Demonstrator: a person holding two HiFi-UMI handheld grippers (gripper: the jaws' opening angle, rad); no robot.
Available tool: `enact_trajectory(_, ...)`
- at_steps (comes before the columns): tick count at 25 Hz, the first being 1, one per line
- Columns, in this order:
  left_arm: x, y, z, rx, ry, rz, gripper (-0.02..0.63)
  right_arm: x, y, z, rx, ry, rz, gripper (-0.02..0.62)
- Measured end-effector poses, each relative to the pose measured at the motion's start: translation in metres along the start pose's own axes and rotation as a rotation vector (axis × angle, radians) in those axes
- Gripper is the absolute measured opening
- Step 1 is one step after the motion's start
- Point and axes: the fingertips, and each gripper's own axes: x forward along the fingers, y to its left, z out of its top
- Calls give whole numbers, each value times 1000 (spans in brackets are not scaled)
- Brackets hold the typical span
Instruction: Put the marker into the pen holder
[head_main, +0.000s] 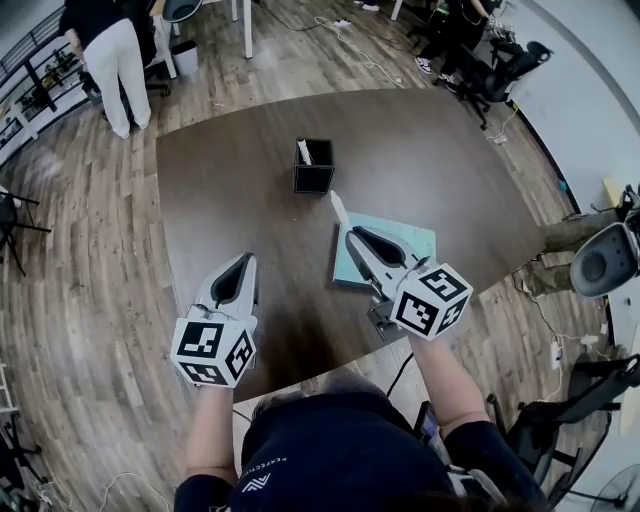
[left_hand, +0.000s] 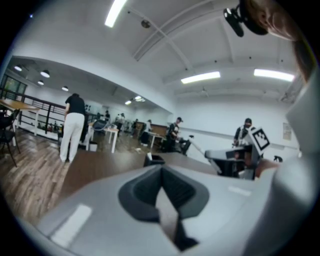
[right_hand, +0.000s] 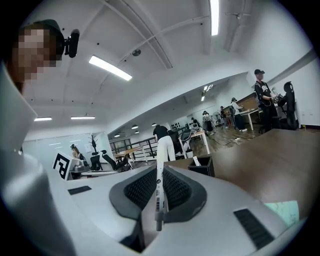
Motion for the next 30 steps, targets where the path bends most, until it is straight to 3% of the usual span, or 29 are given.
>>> enact_trajectory(8,53,7,20,-8,-24,74,5,40,-53,34,-27,12,65,37)
enact_trajectory(18,100,13,18,-33,-3,147,5,84,-108,39,-41,86,124,37)
enact_trajectory(30,146,29,32,-19,12,146,6,119,-136,34,-226,257,128,37)
